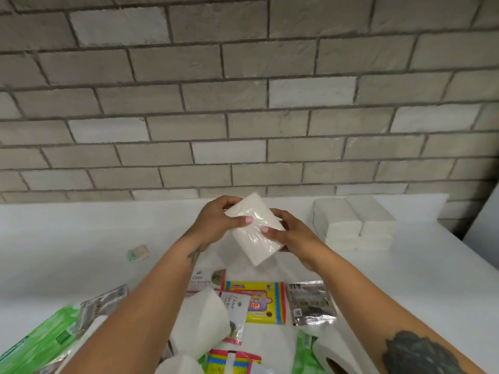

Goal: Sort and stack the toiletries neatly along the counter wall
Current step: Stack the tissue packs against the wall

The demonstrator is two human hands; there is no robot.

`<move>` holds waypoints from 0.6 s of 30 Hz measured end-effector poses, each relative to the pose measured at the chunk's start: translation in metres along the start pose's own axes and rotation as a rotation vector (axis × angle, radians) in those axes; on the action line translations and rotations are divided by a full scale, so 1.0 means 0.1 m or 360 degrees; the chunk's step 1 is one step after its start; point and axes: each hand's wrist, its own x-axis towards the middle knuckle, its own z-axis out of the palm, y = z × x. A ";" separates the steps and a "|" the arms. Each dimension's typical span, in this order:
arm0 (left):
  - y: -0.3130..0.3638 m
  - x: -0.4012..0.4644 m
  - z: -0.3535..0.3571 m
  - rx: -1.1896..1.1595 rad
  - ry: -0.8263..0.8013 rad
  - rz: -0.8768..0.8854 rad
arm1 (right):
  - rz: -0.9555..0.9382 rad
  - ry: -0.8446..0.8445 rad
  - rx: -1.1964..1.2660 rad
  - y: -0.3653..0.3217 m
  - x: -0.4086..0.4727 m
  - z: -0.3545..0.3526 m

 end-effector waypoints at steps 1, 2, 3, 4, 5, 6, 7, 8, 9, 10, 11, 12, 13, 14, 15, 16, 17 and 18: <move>0.04 0.04 0.10 0.0007 -0.0007 0.0024 | -0.0015 0.0024 0.0011 -0.01 -0.03 -0.10; 0.08 0.09 0.21 0.0016 -0.0011 0.0051 | -0.0028 0.0053 0.0030 -0.02 -0.05 -0.21; 0.11 0.15 0.32 0.0009 -0.0010 0.0073 | -0.0040 0.0087 0.0052 -0.02 -0.08 -0.32; 0.15 0.19 0.44 -0.0001 -0.0009 0.0099 | -0.0052 0.0124 0.0070 -0.02 -0.10 -0.43; 0.19 0.24 0.56 -0.0013 0.0002 0.0123 | -0.0065 0.0159 0.0079 -0.02 -0.12 -0.54; 0.21 0.28 0.67 -0.0016 0.0020 0.0145 | -0.0078 0.0187 0.0084 -0.02 -0.14 -0.62; 0.24 0.33 0.79 0.0002 0.0043 0.0161 | -0.0090 0.0221 0.0088 -0.02 -0.16 -0.72; 0.28 0.37 0.92 0.0046 0.0068 0.0172 | -0.0097 0.0260 0.0098 -0.01 -0.18 -0.83; 0.32 0.41 1.04 0.0099 0.0098 0.0197 | -0.0096 0.0295 0.0117 0.00 -0.19 -0.94; 0.36 0.43 1.15 0.0153 0.0125 0.0232 | -0.0089 0.0329 0.0137 0.02 -0.19 -1.04; 0.40 0.46 1.26 0.0199 0.0147 0.0271 | -0.0080 0.0356 0.0153 0.03 -0.19 -1.15; 0.44 0.47 1.37 0.0238 0.0159 0.0314 | -0.0073 0.0380 0.0168 0.04 -0.20 -1.25; 0.46 0.49 1.46 0.0272 0.0158 0.0354 | -0.0064 0.0407 0.0181 0.06 -0.20 -1.35; 0.48 0.50 1.56 0.0308 0.0145 0.0391 | -0.0057 0.0435 0.0199 0.07 -0.19 -1.45; 0.48 0.52 1.64 0.0342 0.0123 0.0425 | -0.0053 0.0465 0.0222 0.08 -0.19 -1.54; 0.47 0.54 1.73 0.0379 0.0090 0.0457 | -0.0053 0.0494 0.0253 0.09 -0.18 -1.64; 0.45 0.57 1.81 0.0425 0.0044 0.0480 | -0.0051 0.0521 0.0287 0.09 -0.18 -1.72; 0.43 0.59 1.89 0.0476 -0.0011 0.0499 | -0.0042 0.0547 0.0322 0.10 -0.16 -1.80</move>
